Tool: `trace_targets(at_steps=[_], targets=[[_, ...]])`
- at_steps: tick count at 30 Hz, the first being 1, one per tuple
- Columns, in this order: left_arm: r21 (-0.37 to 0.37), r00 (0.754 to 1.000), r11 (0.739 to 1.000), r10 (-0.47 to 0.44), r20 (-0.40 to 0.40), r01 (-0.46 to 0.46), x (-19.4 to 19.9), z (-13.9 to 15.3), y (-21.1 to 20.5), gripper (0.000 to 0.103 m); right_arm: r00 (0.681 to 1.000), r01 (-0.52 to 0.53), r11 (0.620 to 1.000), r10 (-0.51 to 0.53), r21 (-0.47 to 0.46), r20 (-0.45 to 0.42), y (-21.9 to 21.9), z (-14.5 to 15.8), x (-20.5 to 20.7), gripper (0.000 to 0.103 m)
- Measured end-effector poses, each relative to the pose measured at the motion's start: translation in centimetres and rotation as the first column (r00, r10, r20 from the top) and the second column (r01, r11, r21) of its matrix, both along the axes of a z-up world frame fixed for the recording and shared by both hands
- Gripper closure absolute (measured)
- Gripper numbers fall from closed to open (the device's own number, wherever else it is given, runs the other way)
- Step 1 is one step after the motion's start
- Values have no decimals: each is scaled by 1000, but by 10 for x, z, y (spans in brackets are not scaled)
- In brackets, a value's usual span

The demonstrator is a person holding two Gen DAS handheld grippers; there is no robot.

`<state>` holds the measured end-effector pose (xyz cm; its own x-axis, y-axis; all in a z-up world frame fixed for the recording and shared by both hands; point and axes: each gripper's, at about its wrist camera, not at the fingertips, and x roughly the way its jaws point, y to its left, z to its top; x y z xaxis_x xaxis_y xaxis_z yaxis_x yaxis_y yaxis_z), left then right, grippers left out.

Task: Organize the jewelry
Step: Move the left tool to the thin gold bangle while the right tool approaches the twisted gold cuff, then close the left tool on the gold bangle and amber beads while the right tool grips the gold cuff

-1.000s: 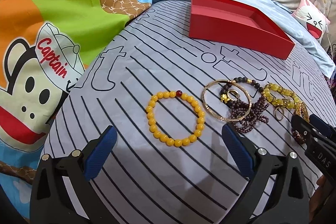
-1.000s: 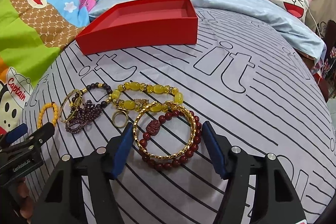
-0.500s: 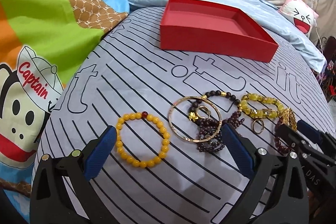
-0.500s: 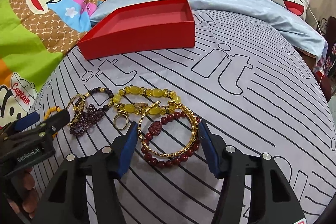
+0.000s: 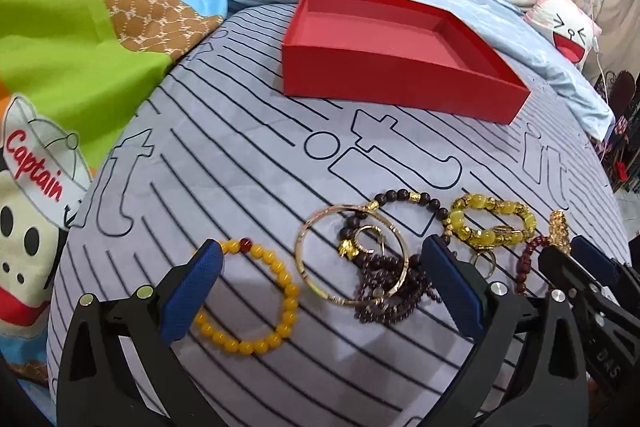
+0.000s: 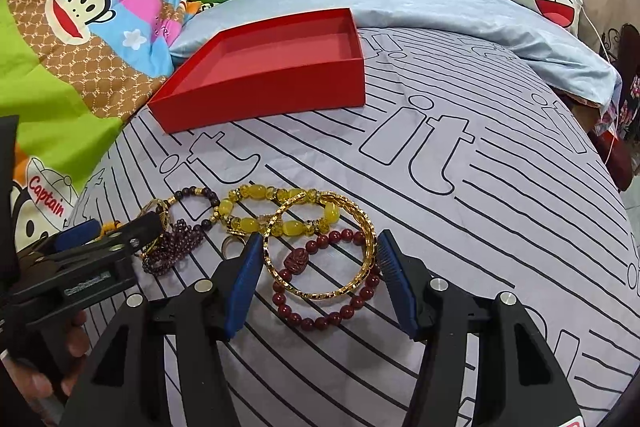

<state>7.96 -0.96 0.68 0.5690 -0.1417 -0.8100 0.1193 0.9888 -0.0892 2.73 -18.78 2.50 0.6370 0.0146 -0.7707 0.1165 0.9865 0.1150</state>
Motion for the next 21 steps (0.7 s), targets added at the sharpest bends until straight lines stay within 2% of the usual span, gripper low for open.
trace_targets(at_steps=[4,7,12,13,21], targets=[[2,999,1000,-23,-28,23,6,-8,-6,16,1000,-1,1000,1,3,-5,0,-1,2,47],[18,999,999,-33,-15,33,7,-9,-9,19,1000,0,1000,0,5,-10,0,-3,3,47],[-15,998,998,-57,-3,57,5,-5,-8,38,1000,3,1000,-3,10,-16,0,-4,4,47],[-26,998,998,-63,-3,63,4,-4,-8,46,1000,2,1000,-2,9,-15,0,-4,4,47],[-37,997,996,-75,11,76,-5,3,-6,46,1000,-6,1000,6,2,0,3,2,-2,47]])
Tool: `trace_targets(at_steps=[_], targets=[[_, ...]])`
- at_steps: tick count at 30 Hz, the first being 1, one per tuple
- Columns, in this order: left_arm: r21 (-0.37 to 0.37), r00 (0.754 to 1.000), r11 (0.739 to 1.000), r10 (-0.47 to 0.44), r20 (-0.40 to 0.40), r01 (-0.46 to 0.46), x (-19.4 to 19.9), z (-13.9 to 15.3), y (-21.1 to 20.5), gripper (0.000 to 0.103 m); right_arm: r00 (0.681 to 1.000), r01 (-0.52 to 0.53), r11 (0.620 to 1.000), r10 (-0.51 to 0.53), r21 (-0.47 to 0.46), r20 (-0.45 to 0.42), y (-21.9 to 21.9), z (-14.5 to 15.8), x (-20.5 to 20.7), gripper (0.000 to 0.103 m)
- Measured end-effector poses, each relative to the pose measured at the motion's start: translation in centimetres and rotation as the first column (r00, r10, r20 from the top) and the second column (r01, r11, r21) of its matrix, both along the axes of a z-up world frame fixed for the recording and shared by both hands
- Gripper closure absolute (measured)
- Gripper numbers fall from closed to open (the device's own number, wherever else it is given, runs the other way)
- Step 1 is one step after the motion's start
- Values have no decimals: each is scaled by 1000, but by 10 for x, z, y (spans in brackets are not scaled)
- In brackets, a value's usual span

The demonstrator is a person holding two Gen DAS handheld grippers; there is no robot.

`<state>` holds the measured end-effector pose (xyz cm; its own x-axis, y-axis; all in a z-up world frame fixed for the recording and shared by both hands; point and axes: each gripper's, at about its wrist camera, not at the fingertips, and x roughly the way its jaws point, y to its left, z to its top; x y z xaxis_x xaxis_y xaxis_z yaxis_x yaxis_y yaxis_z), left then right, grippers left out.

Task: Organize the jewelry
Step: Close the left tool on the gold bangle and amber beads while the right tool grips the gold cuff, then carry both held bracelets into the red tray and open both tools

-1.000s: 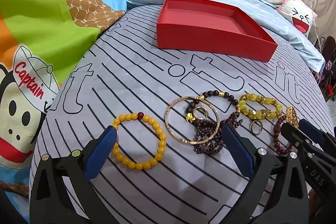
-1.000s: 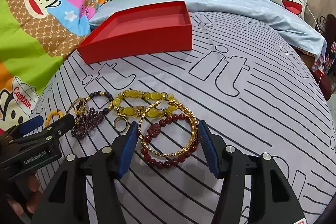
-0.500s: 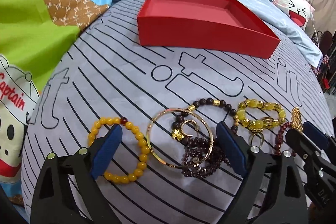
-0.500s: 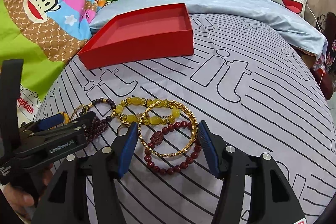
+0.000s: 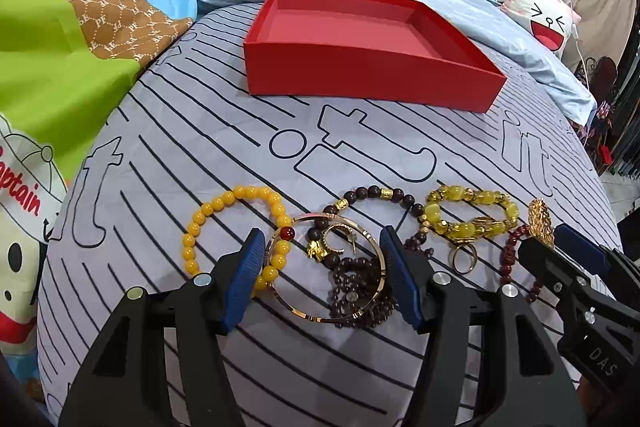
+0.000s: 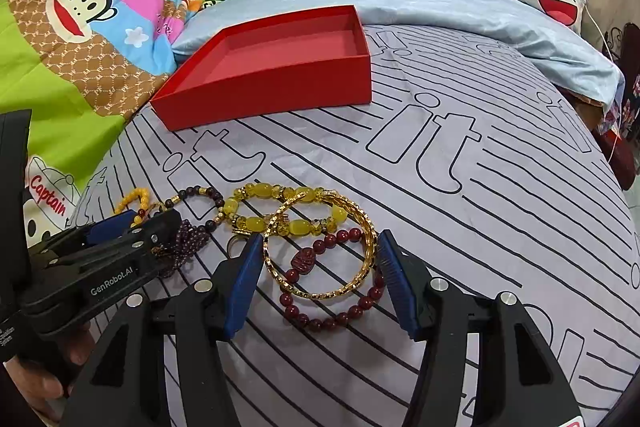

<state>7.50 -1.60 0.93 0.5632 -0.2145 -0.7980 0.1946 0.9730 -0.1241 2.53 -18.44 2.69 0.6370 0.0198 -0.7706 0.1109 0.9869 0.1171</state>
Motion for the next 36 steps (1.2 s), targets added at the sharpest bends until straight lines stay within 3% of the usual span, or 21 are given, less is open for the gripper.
trace_targets(at_steps=[11,19,29,36], targets=[[-28,998,999,17,68,-15,-7,47,8,46,997,-28,1000,28,0,68,1,33,-1,47],[-27,993,1000,-9,121,12,16,73,-2,46,993,-71,997,69,16,98,0,53,32,47],[-42,981,998,-38,192,47,98,113,-14,46,987,-79,997,76,13,143,-23,84,115,47],[-23,985,999,-43,169,48,180,107,-30,46,990,-90,996,88,15,114,-34,87,202,47]])
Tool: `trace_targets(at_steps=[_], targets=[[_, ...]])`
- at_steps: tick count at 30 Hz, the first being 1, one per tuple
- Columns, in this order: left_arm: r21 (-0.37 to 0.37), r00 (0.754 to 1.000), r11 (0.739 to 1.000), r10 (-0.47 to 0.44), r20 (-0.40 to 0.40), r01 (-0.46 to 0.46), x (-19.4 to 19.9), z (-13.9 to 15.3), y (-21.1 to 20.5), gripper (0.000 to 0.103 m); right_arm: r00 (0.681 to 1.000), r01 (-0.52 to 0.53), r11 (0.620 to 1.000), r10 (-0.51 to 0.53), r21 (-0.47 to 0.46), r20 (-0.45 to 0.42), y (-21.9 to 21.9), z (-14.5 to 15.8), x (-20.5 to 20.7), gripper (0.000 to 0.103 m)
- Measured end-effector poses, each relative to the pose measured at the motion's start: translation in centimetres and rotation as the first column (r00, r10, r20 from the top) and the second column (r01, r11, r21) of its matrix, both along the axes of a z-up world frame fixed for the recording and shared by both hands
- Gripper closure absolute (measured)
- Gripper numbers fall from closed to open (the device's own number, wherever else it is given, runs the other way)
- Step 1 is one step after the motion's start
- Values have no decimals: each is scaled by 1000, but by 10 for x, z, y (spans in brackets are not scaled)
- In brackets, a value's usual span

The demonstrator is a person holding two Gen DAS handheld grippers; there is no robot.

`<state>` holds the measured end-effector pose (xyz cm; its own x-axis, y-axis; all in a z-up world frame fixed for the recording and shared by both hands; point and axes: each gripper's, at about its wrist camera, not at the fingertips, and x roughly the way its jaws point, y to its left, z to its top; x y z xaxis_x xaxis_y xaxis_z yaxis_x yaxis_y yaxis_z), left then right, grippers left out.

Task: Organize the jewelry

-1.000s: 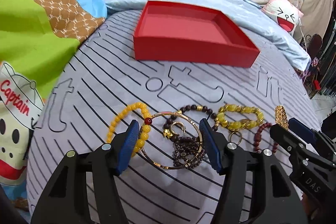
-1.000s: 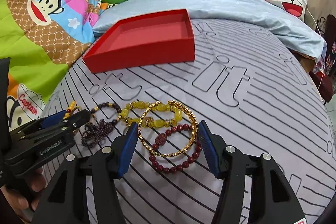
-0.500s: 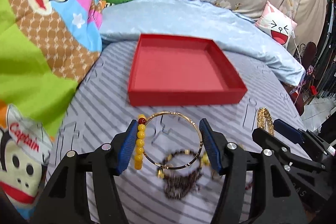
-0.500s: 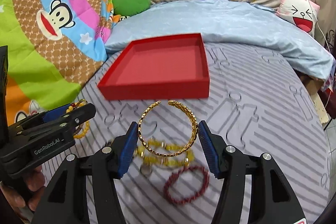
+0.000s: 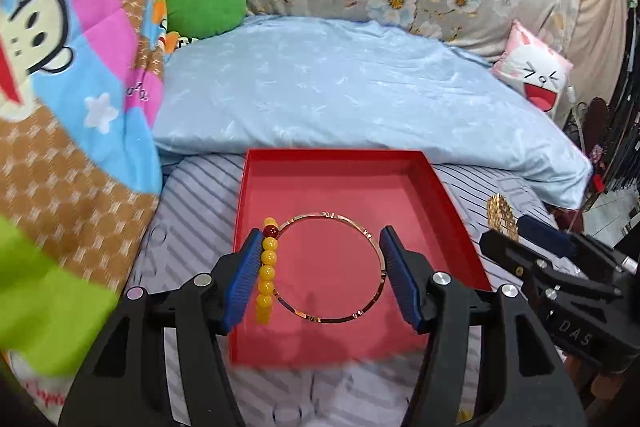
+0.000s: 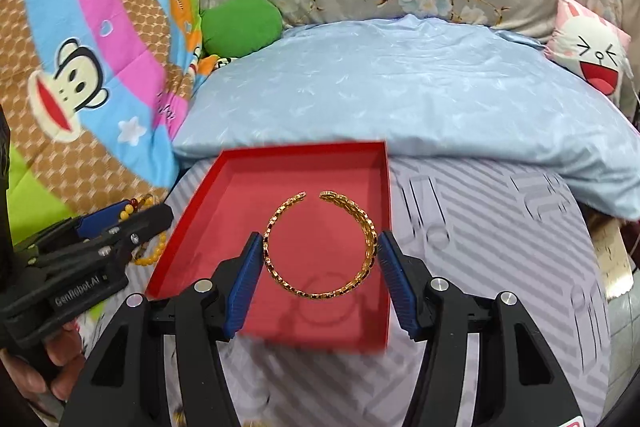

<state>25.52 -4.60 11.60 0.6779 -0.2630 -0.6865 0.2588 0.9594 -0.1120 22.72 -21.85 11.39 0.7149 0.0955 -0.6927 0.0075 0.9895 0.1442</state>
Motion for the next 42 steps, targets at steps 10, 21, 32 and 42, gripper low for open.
trace_targets(at_steps=[10,21,32,42], targets=[[65,994,997,-20,-106,27,97,-45,-28,46,988,-35,999,34,-4,-152,-5,-42,109,47],[100,981,995,10,-193,10,139,-70,-38,45,975,-48,997,35,-56,-218,-5,-59,150,46],[90,990,996,36,-139,-23,125,-46,-26,30,985,-25,998,15,-57,-170,-10,-41,130,41],[92,999,996,13,-30,-11,33,-10,-7,22,997,-39,994,31,-105,-74,-4,-10,30,36]])
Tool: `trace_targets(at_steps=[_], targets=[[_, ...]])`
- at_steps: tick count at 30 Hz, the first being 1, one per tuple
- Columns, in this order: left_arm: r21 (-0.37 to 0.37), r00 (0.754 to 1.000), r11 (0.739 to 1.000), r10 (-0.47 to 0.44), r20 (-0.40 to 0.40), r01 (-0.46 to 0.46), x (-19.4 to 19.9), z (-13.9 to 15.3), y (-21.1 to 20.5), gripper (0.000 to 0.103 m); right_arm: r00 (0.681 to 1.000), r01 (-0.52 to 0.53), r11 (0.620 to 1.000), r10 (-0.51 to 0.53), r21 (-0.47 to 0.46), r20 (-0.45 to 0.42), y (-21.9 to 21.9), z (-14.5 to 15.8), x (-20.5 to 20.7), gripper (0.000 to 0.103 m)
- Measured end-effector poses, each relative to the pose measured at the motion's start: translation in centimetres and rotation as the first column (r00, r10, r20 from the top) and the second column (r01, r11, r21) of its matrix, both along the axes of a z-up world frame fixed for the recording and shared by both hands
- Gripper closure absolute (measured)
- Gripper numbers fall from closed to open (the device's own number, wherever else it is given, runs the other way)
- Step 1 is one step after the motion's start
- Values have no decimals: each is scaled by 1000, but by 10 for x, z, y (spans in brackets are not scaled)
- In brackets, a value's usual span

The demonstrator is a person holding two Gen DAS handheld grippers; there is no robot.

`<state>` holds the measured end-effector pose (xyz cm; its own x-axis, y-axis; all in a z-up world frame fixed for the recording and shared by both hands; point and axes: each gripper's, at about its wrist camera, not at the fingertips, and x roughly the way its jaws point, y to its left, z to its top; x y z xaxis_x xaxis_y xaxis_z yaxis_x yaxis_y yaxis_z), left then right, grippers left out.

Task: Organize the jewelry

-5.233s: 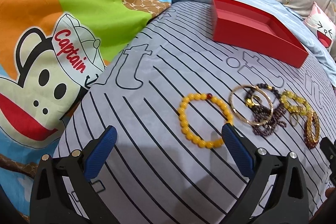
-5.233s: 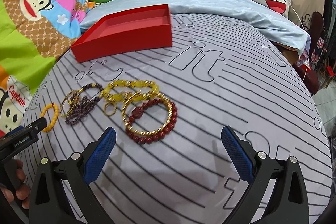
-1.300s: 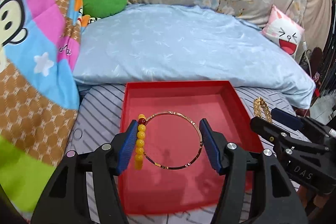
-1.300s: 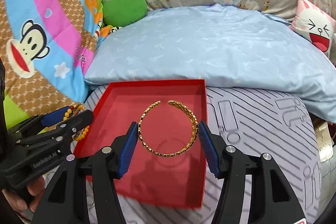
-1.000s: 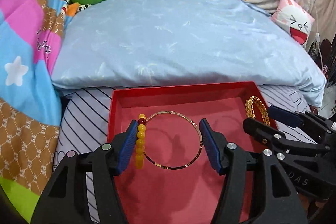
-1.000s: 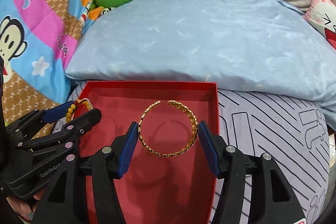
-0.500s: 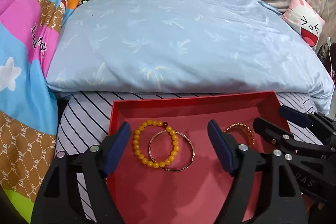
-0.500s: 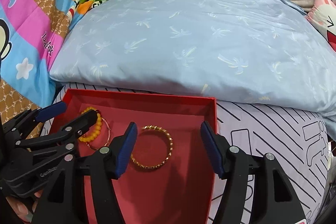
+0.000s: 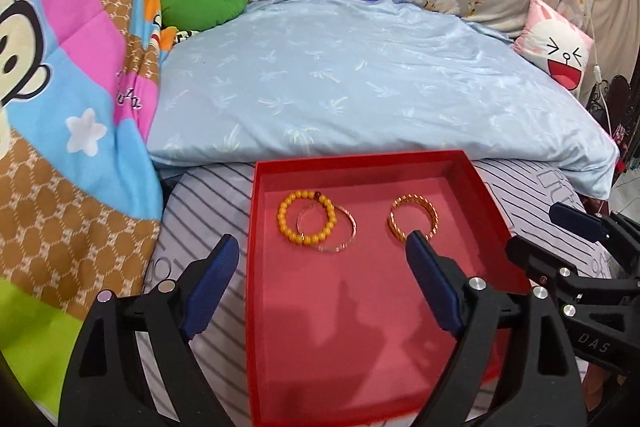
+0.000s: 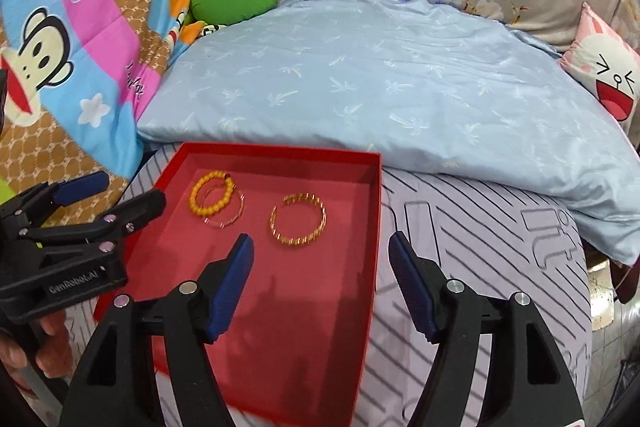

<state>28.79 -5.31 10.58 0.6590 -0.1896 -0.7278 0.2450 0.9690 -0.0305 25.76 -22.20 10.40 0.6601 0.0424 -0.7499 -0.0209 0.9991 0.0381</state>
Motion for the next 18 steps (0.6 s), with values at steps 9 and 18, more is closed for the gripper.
trace_targets(at_steps=[9,18], targets=[[13,999,1000,24,27,-25,-57,1,21,22,1000,0,1000,0,13,-10,12,-8,-57,36],[-12,997,997,76,-21,-76,-82,-13,43,22,998,-60,998,60,21,-31,40,-16,-47,36]])
